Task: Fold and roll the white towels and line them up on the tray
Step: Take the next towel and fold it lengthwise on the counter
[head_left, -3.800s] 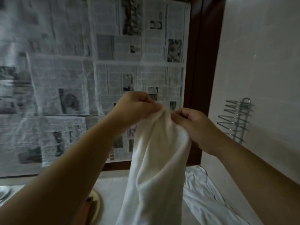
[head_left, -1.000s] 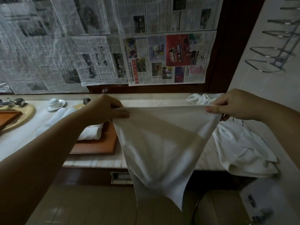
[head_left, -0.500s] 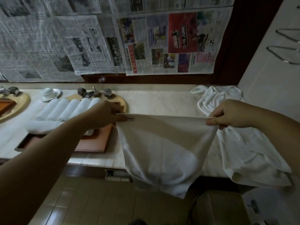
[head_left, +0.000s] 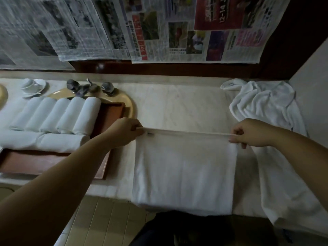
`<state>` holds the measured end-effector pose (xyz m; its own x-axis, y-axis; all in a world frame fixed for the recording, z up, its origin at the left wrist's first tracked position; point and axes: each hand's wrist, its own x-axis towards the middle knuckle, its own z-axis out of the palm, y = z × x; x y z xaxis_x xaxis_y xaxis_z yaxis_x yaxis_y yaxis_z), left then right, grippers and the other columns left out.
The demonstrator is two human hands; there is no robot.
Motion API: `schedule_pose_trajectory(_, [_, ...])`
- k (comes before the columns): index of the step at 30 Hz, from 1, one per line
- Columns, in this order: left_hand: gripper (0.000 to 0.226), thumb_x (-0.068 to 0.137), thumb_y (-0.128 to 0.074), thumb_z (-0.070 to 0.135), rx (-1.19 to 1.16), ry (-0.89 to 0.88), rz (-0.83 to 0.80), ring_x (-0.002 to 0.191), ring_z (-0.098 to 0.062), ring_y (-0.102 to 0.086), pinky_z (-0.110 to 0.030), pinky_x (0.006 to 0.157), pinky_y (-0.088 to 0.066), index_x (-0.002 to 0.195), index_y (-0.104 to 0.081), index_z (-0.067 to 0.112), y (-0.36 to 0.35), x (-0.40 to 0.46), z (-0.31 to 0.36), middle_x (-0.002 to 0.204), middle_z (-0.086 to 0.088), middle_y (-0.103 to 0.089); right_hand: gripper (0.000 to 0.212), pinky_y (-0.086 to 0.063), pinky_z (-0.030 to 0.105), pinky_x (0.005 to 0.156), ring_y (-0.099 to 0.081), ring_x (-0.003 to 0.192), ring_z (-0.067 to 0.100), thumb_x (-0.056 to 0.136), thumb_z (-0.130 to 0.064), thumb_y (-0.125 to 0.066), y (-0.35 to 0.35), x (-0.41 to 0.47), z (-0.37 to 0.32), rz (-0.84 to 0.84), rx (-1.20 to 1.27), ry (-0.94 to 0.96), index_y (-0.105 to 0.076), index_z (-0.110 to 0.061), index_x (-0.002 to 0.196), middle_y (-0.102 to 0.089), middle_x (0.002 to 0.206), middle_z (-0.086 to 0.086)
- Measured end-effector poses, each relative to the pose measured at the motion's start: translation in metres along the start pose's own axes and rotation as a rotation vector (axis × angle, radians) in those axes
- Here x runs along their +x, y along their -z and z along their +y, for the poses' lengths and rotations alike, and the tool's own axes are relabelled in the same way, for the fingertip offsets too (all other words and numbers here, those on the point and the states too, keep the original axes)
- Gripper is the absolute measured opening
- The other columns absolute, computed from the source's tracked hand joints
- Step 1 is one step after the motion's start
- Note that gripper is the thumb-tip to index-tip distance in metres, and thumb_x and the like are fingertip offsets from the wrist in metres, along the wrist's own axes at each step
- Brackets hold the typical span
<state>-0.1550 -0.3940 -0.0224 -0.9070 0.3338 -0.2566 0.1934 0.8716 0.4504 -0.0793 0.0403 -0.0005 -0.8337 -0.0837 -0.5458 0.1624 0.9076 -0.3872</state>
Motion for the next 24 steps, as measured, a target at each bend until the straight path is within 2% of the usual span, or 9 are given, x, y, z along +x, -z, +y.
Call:
schedule_pose_trajectory(3, [0.015,0.1,-0.067,0.04,-0.037,0.031,0.062,0.076,-0.01,-0.063,-0.028,0.063,-0.046,0.098,-0.07,0.026,-0.002,0.054,-0.008,0.08,0.008,-0.067,0.029,-0.048,0.037,0.065,-0.067,0.065,0.022,0.097,-0.031,-0.071,0.012,0.052,0.003,0.158,0.045,-0.07,-0.066,-0.012,0.076,-0.07,0.065,0.006])
schedule_pose_trajectory(5, [0.015,0.1,-0.067,0.04,-0.083,0.057,0.125,0.077,-0.01,-0.062,-0.028,0.064,-0.047,0.099,-0.068,0.025,-0.002,0.099,-0.015,0.084,0.007,-0.066,0.03,-0.043,0.037,0.063,-0.061,0.07,0.025,0.099,-0.032,-0.067,0.022,0.093,0.001,0.27,0.065,-0.133,-0.059,-0.014,0.077,-0.065,0.075,0.011])
schedule_pose_trajectory(8, [0.016,0.101,-0.064,0.041,-0.15,0.149,0.215,0.071,-0.009,-0.057,-0.027,0.059,-0.042,0.097,-0.065,0.025,-0.009,0.161,-0.018,0.083,0.006,-0.063,0.026,-0.041,0.037,0.068,-0.056,0.078,0.026,0.104,-0.036,-0.057,0.028,0.152,-0.002,0.407,0.102,-0.244,-0.056,-0.014,0.088,-0.061,0.089,0.011])
schedule_pose_trajectory(11, [0.017,0.102,-0.06,0.041,-0.172,0.26,0.258,0.068,-0.006,-0.054,-0.025,0.052,-0.037,0.097,-0.065,0.025,-0.025,0.212,-0.017,0.082,0.007,-0.062,0.031,-0.04,0.035,0.066,-0.06,0.086,0.035,0.105,-0.037,-0.052,0.024,0.21,0.007,0.424,0.091,-0.355,-0.059,-0.006,0.102,-0.065,0.101,0.018])
schedule_pose_trajectory(14, [0.02,0.101,-0.06,0.041,-0.178,0.341,0.242,0.073,-0.011,-0.06,-0.026,0.055,-0.042,0.1,-0.067,0.023,-0.046,0.246,-0.021,0.086,0.003,-0.066,0.038,-0.042,0.035,0.072,-0.064,0.1,0.039,0.104,-0.038,-0.053,0.015,0.253,0.019,0.409,0.057,-0.427,-0.062,-0.002,0.115,-0.067,0.114,0.022])
schedule_pose_trajectory(16, [0.022,0.099,-0.061,0.041,-0.21,0.382,0.27,0.08,-0.017,-0.064,-0.029,0.064,-0.049,0.104,-0.07,0.022,-0.055,0.264,-0.024,0.094,0.0,-0.071,0.04,-0.043,0.035,0.073,-0.065,0.1,0.037,0.105,-0.04,-0.052,0.014,0.269,0.022,0.444,0.049,-0.454,-0.062,-0.004,0.118,-0.067,0.112,0.019])
schedule_pose_trajectory(18, [0.027,0.099,-0.062,0.044,-0.246,0.409,0.301,0.086,-0.021,-0.064,-0.033,0.072,-0.05,0.109,-0.07,0.021,-0.058,0.282,-0.025,0.1,-0.001,-0.071,0.033,-0.041,0.034,0.072,-0.061,0.09,0.032,0.105,-0.039,-0.054,0.017,0.282,0.025,0.507,0.11,-0.451,-0.063,-0.007,0.112,-0.066,0.103,0.014])
schedule_pose_trajectory(21, [0.031,0.094,-0.067,0.056,-0.321,0.507,0.304,0.075,-0.013,-0.06,-0.031,0.067,-0.047,0.103,-0.068,0.026,-0.052,0.301,-0.027,0.093,0.004,-0.069,0.03,-0.042,0.031,0.071,-0.06,0.079,0.026,0.102,-0.04,-0.062,0.026,0.299,0.032,0.575,0.237,-0.439,-0.07,-0.011,0.106,-0.071,0.096,0.011])
schedule_pose_trajectory(24, [0.041,0.087,-0.072,0.064,-0.387,0.568,0.28,0.076,-0.014,-0.064,-0.035,0.075,-0.057,0.098,-0.072,0.025,-0.047,0.316,-0.033,0.083,0.007,-0.068,0.034,-0.054,0.035,0.081,-0.067,0.086,0.028,0.099,-0.043,-0.064,0.034,0.309,0.037,0.547,0.332,-0.476,-0.074,-0.014,0.113,-0.074,0.098,0.01])
